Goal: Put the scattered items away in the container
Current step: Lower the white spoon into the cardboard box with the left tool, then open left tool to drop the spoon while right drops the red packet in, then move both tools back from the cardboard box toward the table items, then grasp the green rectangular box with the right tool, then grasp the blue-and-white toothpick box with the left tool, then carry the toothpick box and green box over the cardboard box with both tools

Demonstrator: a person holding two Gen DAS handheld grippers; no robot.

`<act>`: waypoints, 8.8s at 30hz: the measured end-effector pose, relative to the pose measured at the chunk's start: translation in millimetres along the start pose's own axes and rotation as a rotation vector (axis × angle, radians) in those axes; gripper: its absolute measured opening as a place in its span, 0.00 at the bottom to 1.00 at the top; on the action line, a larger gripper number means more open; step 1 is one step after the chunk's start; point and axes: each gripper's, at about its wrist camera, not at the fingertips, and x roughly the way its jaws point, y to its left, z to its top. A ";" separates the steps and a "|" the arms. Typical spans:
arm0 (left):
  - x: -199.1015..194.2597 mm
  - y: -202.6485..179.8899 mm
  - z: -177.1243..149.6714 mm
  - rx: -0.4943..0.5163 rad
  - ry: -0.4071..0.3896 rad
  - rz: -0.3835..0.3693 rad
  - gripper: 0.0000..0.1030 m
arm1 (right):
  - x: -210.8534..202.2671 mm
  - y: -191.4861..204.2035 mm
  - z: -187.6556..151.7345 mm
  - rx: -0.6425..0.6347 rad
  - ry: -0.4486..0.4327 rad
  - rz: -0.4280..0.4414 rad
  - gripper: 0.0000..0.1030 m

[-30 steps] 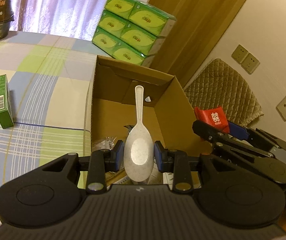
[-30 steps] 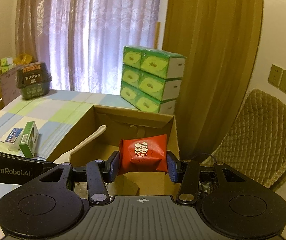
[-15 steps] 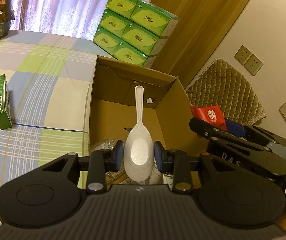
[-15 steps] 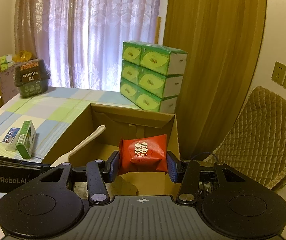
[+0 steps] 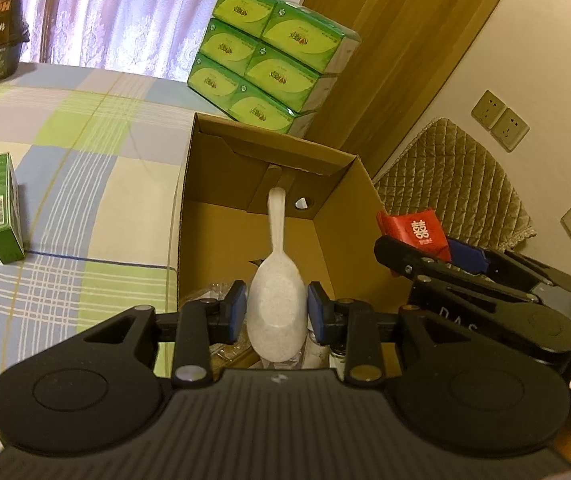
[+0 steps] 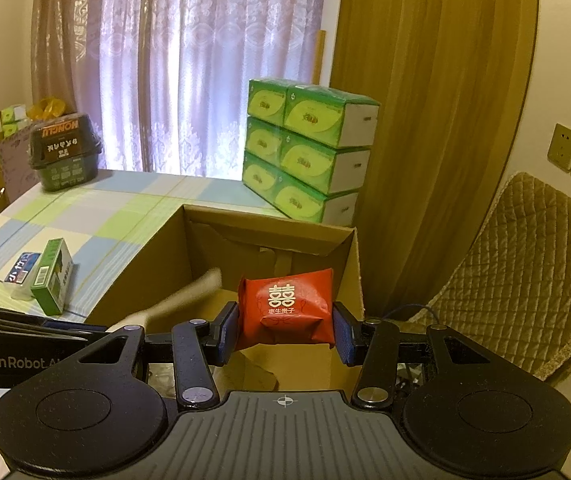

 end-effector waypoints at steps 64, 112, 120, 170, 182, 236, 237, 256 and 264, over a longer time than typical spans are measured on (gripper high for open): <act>-80.5 43.0 -3.7 0.066 -0.110 0.098 0.76 | -44.9 53.5 39.2 -0.038 -0.057 0.058 0.87; -81.7 302.7 -4.2 0.027 -0.035 0.358 0.98 | 106.6 261.1 46.7 -0.242 0.145 0.343 0.86; -54.8 307.4 2.0 0.066 -0.036 0.331 0.98 | 148.2 273.2 48.4 -0.249 0.183 0.385 0.68; -45.8 282.1 -53.4 0.257 0.080 0.268 0.50 | 128.8 257.0 -21.2 -0.117 0.362 0.308 0.31; -98.4 254.4 -123.2 0.234 0.101 0.237 0.50 | 60.2 261.4 -77.2 -0.126 0.333 0.305 0.32; -160.6 217.3 -137.3 0.266 0.050 0.273 0.50 | -17.7 247.4 -88.2 -0.043 0.245 0.217 0.32; -163.1 215.1 -136.9 0.268 0.047 0.273 0.50 | -23.1 246.2 -86.8 -0.039 0.239 0.211 0.32; -181.6 152.5 -134.9 0.338 0.018 0.184 0.50 | -100.5 189.3 -64.3 0.031 0.090 0.107 0.32; -170.8 122.5 -126.8 0.378 0.010 0.134 0.50 | -121.3 155.5 -61.7 0.085 0.040 0.073 0.32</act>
